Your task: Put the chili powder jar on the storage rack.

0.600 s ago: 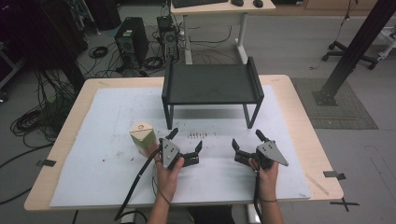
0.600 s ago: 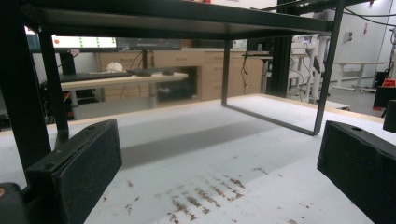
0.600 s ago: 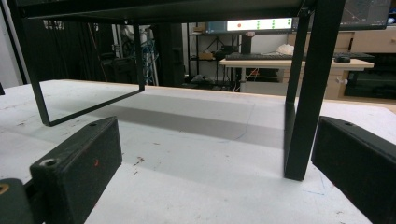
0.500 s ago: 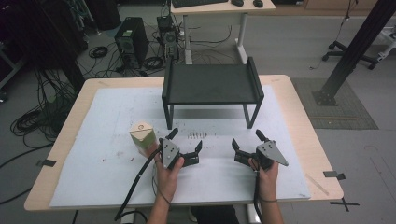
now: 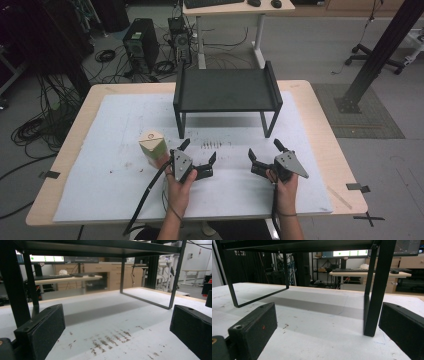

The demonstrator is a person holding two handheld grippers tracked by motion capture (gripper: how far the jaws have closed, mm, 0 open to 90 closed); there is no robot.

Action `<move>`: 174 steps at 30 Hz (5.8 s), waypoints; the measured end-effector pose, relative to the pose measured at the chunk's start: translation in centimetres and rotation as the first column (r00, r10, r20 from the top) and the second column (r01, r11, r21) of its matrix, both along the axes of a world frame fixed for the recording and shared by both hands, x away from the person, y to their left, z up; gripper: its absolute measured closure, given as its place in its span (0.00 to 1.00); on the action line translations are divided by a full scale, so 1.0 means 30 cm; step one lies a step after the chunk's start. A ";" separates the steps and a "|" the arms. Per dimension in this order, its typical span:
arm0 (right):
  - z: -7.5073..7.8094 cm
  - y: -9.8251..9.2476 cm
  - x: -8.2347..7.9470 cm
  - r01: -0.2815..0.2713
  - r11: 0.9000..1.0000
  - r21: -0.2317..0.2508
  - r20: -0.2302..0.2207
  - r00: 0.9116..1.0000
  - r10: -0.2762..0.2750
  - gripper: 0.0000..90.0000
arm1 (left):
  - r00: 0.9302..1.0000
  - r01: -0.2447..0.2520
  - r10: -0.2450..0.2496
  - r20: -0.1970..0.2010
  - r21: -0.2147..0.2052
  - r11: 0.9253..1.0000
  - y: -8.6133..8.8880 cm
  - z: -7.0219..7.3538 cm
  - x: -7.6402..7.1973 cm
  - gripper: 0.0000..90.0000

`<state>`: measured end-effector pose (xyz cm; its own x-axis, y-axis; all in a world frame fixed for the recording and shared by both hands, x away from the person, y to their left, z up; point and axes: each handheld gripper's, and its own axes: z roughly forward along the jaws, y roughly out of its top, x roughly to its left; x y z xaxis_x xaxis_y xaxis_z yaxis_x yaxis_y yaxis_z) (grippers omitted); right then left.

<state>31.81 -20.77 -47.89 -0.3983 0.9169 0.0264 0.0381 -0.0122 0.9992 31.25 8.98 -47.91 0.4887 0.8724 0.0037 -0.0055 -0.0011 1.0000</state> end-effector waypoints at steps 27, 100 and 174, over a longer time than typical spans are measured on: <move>-0.001 0.000 -0.002 -0.001 1.000 0.002 0.009 1.000 0.001 0.01 | 1.000 -0.013 0.013 0.005 -0.015 1.000 0.039 -0.002 -0.095 0.00; -0.001 0.002 -0.002 -0.003 1.000 -0.006 0.011 1.000 0.003 0.01 | 1.000 0.000 0.000 0.007 -0.013 1.000 0.264 -0.003 -0.277 0.00; 0.000 0.002 0.000 0.000 1.000 -0.006 0.002 1.000 0.000 0.01 | 1.000 0.015 -0.015 0.026 -0.010 1.000 0.506 -0.003 -0.234 0.00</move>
